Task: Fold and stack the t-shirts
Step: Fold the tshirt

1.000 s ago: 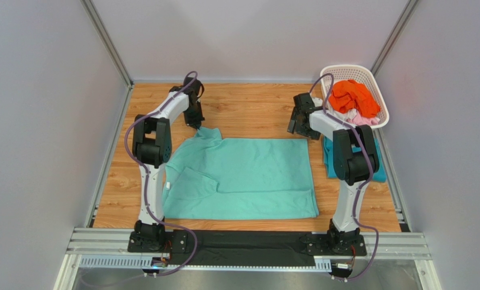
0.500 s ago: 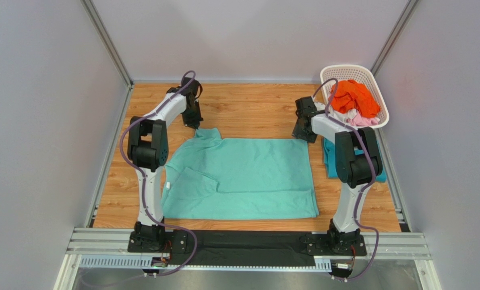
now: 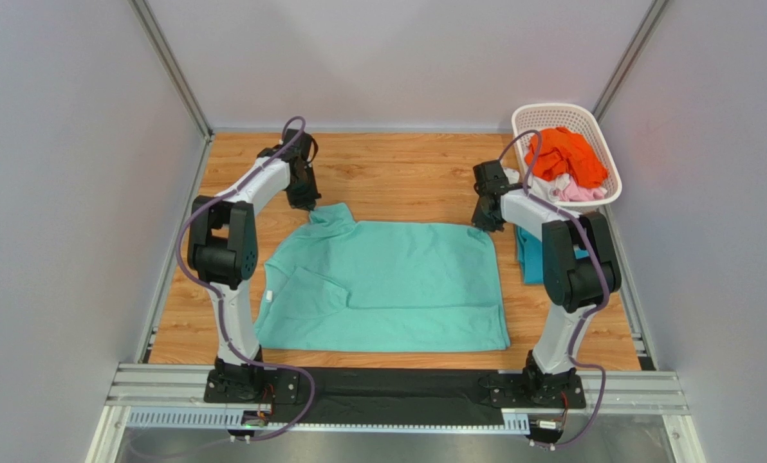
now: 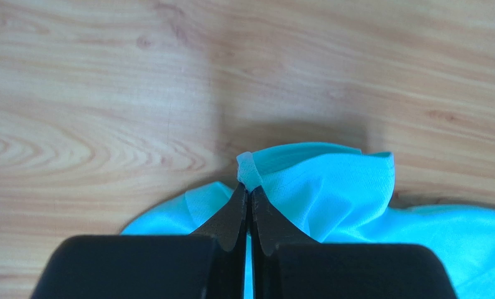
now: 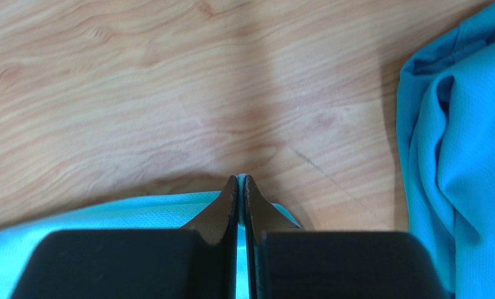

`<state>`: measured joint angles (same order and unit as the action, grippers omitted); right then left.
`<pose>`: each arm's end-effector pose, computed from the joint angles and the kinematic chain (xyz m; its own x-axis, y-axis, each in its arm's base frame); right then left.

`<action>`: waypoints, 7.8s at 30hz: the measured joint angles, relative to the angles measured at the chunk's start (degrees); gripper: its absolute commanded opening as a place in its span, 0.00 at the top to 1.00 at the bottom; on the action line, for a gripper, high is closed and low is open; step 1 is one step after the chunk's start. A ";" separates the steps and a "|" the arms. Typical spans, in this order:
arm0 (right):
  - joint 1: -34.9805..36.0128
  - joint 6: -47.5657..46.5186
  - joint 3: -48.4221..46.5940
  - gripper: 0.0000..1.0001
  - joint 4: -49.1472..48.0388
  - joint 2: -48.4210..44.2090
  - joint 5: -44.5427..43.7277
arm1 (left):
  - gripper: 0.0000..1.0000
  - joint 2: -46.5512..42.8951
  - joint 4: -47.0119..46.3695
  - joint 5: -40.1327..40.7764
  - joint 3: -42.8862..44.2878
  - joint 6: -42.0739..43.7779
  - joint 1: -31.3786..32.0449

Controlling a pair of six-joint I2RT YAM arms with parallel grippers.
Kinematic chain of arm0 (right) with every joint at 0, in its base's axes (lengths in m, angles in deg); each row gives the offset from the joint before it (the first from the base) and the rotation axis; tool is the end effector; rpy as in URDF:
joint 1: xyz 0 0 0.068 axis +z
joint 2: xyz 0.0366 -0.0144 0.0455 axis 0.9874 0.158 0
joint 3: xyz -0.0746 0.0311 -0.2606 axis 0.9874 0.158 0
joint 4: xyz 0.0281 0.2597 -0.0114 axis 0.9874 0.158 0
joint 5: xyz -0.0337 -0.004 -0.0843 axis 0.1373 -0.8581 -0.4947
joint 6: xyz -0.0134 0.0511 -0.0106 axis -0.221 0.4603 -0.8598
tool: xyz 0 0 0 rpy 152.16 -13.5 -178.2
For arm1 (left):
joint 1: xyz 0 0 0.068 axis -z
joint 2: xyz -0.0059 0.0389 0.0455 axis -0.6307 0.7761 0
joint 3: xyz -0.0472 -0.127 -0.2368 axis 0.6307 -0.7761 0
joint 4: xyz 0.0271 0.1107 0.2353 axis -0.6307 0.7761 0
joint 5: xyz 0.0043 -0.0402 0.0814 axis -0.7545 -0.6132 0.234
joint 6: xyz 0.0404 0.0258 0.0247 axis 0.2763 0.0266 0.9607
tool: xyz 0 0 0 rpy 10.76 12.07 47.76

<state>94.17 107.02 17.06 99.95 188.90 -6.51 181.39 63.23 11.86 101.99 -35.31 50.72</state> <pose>0.3707 0.0780 0.1657 -0.8272 0.2999 -0.4752 0.3390 0.9408 0.0035 0.4261 -0.0857 0.2012 -0.8812 -0.2775 -0.3827 -0.2421 0.9603 -0.1388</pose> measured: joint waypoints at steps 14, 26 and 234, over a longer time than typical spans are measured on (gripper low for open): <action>3.23 -1.73 12.85 1.00 -0.31 -18.16 2.62 | 1.00 -19.32 -5.79 0.11 -20.57 -3.04 1.27; 3.58 -2.19 23.08 1.00 0.98 -34.03 5.05 | 1.00 -39.17 -7.89 1.86 -35.50 -3.37 2.56; 54.97 5.70 43.80 0.00 -16.24 -39.78 26.99 | 0.00 10.64 1.25 -5.60 10.34 -15.80 12.98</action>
<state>149.14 112.72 60.86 83.71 149.12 20.49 192.04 64.48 6.27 112.32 -51.12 63.70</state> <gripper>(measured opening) 0.998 0.993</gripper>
